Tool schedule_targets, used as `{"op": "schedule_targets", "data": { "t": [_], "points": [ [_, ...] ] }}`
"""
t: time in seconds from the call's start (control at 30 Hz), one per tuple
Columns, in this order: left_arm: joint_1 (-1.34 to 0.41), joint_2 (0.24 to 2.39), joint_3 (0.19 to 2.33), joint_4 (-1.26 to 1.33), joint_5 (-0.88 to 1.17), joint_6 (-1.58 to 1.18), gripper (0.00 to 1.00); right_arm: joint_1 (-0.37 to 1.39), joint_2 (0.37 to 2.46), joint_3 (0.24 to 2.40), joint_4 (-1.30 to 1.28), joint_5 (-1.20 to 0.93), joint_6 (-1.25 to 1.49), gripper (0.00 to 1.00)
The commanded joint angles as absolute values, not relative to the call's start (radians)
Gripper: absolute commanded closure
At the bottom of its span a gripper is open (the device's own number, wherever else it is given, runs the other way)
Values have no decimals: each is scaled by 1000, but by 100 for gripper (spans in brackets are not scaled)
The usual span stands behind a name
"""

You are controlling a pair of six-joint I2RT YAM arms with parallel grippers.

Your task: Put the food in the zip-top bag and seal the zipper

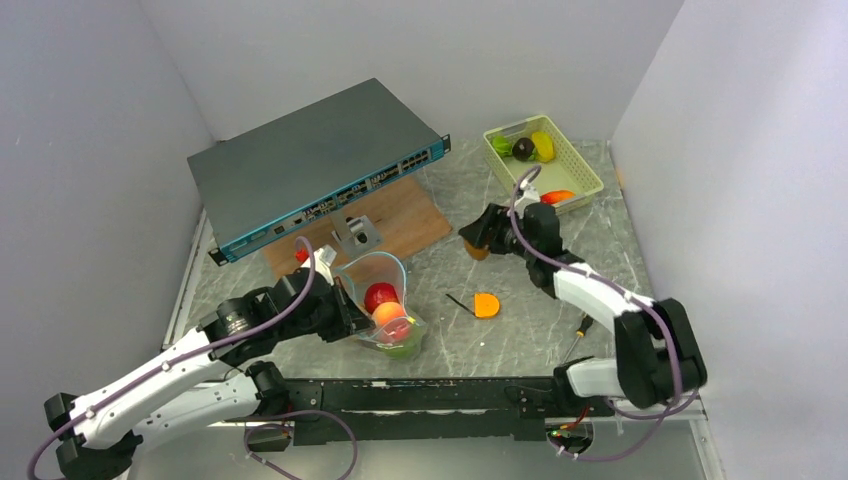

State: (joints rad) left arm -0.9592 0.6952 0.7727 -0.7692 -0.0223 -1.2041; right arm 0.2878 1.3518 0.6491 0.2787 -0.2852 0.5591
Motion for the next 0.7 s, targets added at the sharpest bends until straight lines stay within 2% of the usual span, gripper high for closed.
{"op": "schedule_targets", "data": {
  "t": [0.0,0.2,0.33,0.57,0.67],
  "points": [
    [-963,659,782,-734,-23,-1201,100,416,1145,576,459,-366,586,100],
    [-963,622,764,-748,-45,-1220,100,560,975,577,416,-367,567,100],
    [-963,610,759,-750,-51,-1222,100,616,947,633,441,-464,569,100],
    [-963,628,769,-758,-52,-1223,100,814,1001,799,380,-470,411,100],
    [-963,631,770,-758,-50,-1224,100,901,1041,863,361,-436,347,95]
  ]
}}
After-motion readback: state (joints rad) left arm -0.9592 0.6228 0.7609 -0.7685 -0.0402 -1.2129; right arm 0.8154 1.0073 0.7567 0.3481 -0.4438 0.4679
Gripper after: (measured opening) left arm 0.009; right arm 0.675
